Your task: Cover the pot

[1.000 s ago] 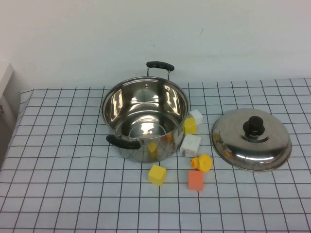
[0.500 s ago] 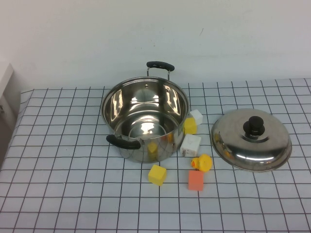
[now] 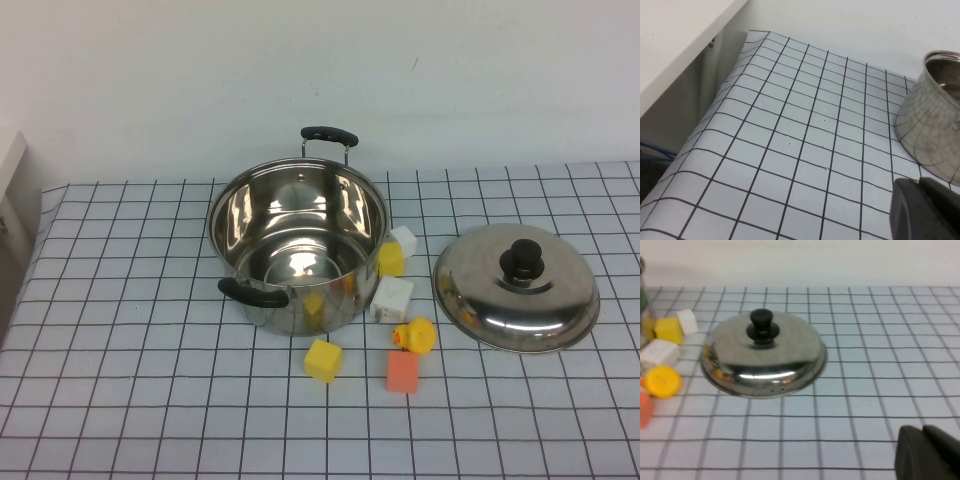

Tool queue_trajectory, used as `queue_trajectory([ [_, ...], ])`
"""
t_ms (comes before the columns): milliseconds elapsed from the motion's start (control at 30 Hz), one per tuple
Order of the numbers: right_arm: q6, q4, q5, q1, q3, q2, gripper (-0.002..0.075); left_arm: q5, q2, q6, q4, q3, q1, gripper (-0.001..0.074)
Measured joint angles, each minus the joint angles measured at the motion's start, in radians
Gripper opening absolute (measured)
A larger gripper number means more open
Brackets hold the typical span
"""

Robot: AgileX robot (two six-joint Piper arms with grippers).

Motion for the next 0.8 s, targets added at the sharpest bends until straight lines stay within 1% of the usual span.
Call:
queue_trajectory([
  [100,0.051,0.115,0.002,0.0,0.0,0.0,-0.0002,0.0,0.0,0.0,0.0,0.0,0.0,-0.0003],
  [167,0.125,0.248,0.006,0.0,0.002,0.0,-0.0002,0.0,0.0,0.0,0.0,0.0,0.0,-0.0003],
  [267,0.274,0.515,0.009,0.0,0.008,0.0,-0.0002,0.0,0.0,0.0,0.0,0.0,0.0,-0.0003],
  [333,0.322,0.61,0.009,0.0,0.008,0.0,-0.0002,0.0,0.0,0.0,0.0,0.0,0.0,-0.0003],
  [400,0.307,0.624,0.009,0.0,0.008,0.0,-0.0002,0.0,0.0,0.0,0.0,0.0,0.0,-0.0003],
  [600,0.13,0.564,-0.044,0.0,0.008,0.0,-0.0002,0.0,0.0,0.0,0.0,0.0,0.0,-0.0003],
  [800,-0.071,0.573,-0.05,0.0,0.006,0.0,-0.0002,0.0,0.0,0.0,0.052,0.0,0.0,-0.0003],
])
